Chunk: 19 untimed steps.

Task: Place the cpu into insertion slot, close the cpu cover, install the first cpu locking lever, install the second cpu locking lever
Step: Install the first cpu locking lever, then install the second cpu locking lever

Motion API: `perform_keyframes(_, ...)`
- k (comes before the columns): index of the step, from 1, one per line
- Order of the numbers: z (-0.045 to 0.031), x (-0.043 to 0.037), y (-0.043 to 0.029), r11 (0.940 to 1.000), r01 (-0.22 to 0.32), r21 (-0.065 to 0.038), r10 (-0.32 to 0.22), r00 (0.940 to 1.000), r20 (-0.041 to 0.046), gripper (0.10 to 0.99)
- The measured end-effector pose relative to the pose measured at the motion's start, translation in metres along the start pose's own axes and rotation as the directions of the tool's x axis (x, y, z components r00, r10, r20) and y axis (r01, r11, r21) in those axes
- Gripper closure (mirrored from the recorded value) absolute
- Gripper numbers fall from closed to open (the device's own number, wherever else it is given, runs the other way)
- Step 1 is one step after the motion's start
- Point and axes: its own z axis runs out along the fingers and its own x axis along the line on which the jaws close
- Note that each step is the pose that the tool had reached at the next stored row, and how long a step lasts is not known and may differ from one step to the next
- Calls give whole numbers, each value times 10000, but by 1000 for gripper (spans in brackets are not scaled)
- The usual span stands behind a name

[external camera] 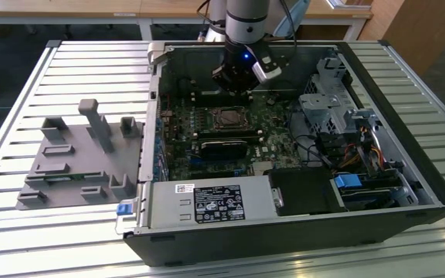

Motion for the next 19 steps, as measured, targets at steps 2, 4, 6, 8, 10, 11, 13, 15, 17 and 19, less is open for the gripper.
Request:
perform_keyframes(2, -1, 0, -12, 10000, -2, 2, 2, 10000, -2, 965)
perform_keyframes(4, -1, 0, -28, 10000, -2, 3, 2, 10000, -2, 965)
perform_keyframes(6, -1, 1, -43, 10000, -2, 2, 2, 10000, -1, 965)
perform_keyframes(8, -1, 1, -57, 10000, -2, 2, 2, 10000, -1, 965)
perform_keyframes(10, -1, 1, -67, 10000, -2, 2, 2, 10000, -1, 965)
perform_keyframes(11, -1, 1, -71, 10000, -2, 2, 2, 10000, 0, 965)
perform_keyframes(13, -1, 1, -78, 10000, -2, 2, 2, 10000, -1, 965)
perform_keyframes(15, -1, 1, -84, 10000, -2, 2, 2, 10000, -1, 965)
perform_keyframes(17, -1, 1, -91, 10000, -2, 2, 2, 10000, -1, 965)
perform_keyframes(19, -1, 1, -98, 10000, -2, 2, 2, 10000, -1, 965)
